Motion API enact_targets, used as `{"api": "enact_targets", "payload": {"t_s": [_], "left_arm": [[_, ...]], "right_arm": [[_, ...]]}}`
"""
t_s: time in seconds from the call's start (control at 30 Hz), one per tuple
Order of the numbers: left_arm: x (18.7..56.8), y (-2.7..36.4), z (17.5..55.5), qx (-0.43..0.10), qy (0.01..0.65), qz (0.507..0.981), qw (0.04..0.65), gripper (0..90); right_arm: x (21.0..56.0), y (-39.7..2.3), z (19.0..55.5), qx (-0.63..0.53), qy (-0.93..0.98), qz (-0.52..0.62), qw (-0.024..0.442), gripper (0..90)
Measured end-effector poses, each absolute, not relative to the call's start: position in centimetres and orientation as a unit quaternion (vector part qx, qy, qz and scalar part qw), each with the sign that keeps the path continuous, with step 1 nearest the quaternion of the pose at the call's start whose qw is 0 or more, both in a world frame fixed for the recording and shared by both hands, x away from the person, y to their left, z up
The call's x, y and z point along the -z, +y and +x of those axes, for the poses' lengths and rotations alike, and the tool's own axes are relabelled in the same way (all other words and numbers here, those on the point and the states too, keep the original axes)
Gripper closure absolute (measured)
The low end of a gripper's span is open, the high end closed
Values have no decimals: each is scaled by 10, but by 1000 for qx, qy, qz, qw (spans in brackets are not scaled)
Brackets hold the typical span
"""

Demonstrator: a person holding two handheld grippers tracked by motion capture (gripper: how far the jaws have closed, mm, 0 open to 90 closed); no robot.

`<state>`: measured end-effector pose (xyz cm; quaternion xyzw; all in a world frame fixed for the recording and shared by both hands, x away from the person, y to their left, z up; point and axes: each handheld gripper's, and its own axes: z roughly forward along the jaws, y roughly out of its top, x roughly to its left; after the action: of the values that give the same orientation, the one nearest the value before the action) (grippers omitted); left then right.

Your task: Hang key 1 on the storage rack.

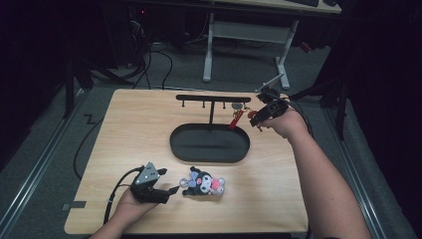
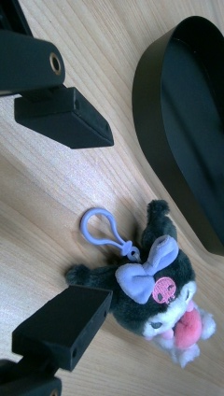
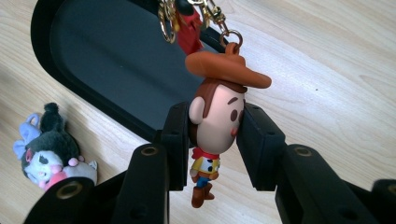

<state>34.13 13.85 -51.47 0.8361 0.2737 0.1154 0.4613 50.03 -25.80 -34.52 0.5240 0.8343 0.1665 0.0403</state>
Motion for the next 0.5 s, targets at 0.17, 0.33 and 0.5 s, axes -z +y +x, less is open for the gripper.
{"api": "enact_targets", "payload": {"t_s": [0.17,0.33,0.5], "left_arm": [[515,139,341,-116,274,836,461,221],[515,139,341,-116,273,837,460,221],[515,139,341,-116,273,837,459,222]], "right_arm": [[353,-257,501,-167,834,525,36,654],[362,-257,502,-171,833,526,32,653],[370,-259,503,-171,832,526,30,652]]}}
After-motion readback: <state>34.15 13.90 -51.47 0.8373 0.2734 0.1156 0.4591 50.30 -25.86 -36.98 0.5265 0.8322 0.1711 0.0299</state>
